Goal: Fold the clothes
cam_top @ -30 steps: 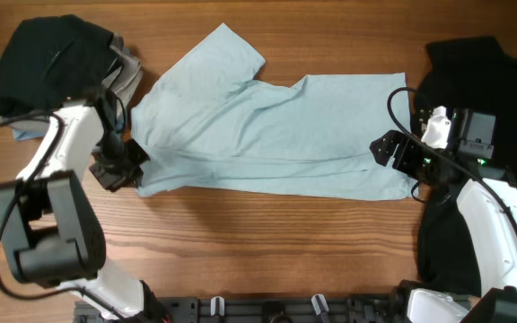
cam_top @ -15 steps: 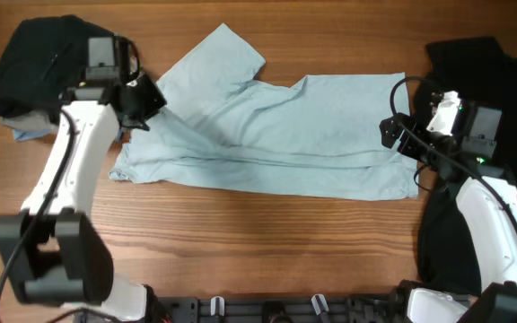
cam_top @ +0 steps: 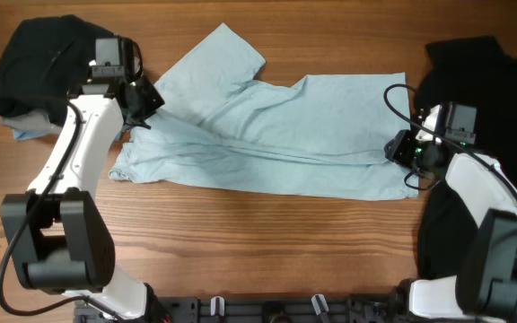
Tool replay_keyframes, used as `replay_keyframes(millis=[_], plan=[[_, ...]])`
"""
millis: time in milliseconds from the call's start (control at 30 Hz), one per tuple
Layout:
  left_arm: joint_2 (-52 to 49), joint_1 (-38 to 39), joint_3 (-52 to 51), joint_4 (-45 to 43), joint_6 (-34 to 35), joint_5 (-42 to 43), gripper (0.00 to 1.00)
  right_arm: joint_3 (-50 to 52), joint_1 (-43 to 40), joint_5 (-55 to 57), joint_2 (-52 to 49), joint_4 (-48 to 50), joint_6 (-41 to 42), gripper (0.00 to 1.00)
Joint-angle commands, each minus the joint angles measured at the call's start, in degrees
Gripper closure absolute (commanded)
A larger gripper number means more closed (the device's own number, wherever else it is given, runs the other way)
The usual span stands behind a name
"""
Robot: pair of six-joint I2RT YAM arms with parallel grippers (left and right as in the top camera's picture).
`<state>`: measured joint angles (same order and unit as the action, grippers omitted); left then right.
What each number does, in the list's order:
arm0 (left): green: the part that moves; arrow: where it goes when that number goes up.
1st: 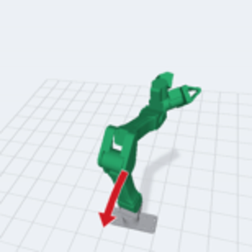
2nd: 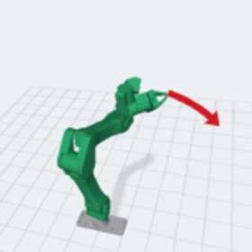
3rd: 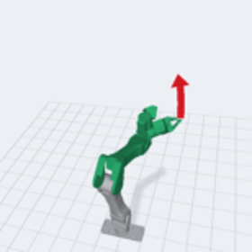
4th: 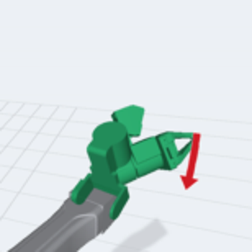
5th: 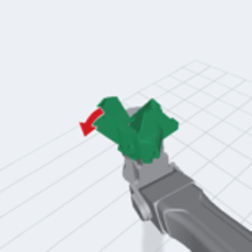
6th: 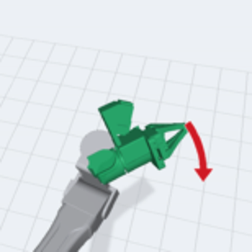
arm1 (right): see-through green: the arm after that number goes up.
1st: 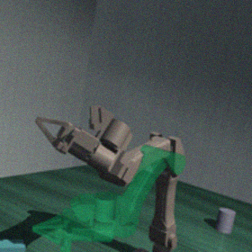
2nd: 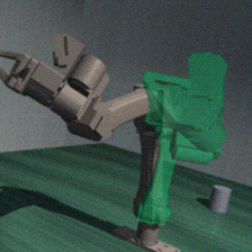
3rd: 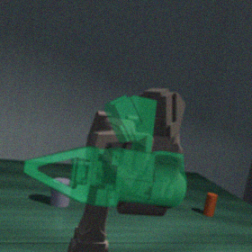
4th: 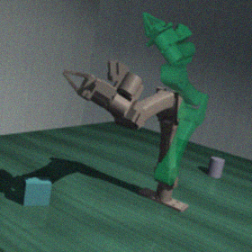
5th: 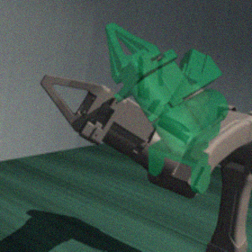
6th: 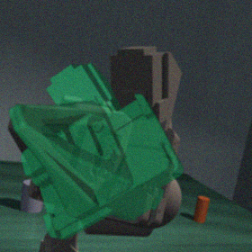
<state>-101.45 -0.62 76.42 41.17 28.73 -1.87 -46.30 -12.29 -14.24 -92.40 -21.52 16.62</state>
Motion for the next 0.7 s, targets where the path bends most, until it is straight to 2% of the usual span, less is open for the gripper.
replay_keyframes(millis=[0,100,167,233,367,400,467,533,633,667], plan=[[2.19,-1.49,0.42,0.63,1.77,-0.31,0.96,-0.55,0.24,-0.37,-5.14,2.82,-0.11,0.45],[2.82,-1.49,0.42,1.09,1.73,-0.33,0.96,-0.59,0.24,-3.45,-6.36,5.18,-0.11,0.84],[2.89,-1.49,0.42,1.90,1.55,-0.33,0.96,-1.90,0.22,-5.33,-5.20,4.66,-0.37,0.95],[2.89,-1.49,0.42,2.62,1.55,-0.35,0.96,-3.28,0.22,-8.90,-3.58,3.87,-3.15,0.95],[2.89,-1.49,0.42,2.34,1.55,-0.35,0.96,-3.48,0.24,-9.27,-1.77,5.90,-2.93,0.96],[2.89,-1.49,0.42,1.97,1.57,-0.35,0.96,-3.48,0.24,-7.91,-1.88,6.47,-2.86,0.92],[2.89,-1.49,0.42,1.27,1.60,-0.31,0.96,-3.48,0.22,-1.60,-1.88,6.80,0.46,0.75],[2.89,-1.49,0.42,1.31,1.57,-0.13,0.96,-3.48,0.24,0.09,-1.88,6.62,1.55,0.96],[2.89,-1.49,0.42,0.61,1.60,-0.15,0.96,-3.48,0.24,0.15,-1.88,7.13,1.46,0.96],[2.89,-1.49,0.42,-0.28,1.60,-0.15,0.96,-3.48,0.22,0.33,-1.88,8.04,1.49,0.89]])
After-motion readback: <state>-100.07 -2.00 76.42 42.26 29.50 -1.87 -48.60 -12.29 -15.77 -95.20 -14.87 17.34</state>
